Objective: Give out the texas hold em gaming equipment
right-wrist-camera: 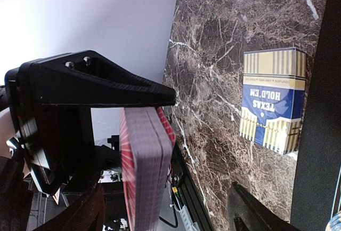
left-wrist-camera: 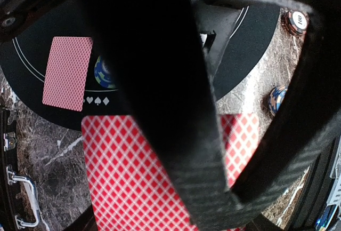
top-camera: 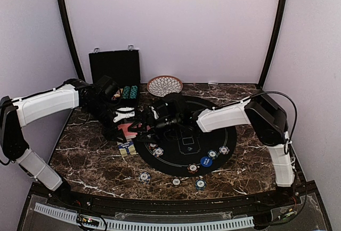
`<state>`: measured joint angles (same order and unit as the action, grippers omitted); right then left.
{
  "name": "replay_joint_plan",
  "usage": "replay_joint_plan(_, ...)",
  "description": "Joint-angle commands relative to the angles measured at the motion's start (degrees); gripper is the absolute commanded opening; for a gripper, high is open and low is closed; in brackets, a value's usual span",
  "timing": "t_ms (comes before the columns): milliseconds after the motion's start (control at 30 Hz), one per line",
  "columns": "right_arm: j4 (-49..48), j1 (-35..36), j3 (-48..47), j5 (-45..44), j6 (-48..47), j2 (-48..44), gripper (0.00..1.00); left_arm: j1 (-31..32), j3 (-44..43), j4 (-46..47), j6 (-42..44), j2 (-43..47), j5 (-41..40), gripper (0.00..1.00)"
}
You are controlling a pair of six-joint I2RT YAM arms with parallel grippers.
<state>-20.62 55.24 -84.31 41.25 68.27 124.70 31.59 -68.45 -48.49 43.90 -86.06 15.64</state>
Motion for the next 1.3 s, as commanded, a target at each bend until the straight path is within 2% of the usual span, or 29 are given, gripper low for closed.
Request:
replay_joint_plan(0,-1.59,1.18,-3.85,1.53,0.21,1.61,0.79,-0.15,-1.92,-0.88,-0.22,0.24,1.41,0.04)
replay_joint_plan(467,0.66,1.36,-9.80,1.59,1.49,6.32,0.79,-0.14,-1.95,-1.31,-0.24,0.58,1.14,0.03)
replay_joint_plan(1267,2.17,-1.45,-1.37,-0.11,-0.15,0.75,0.66,-0.13,-2.12,-1.61,0.07,1.22,0.50,0.02)
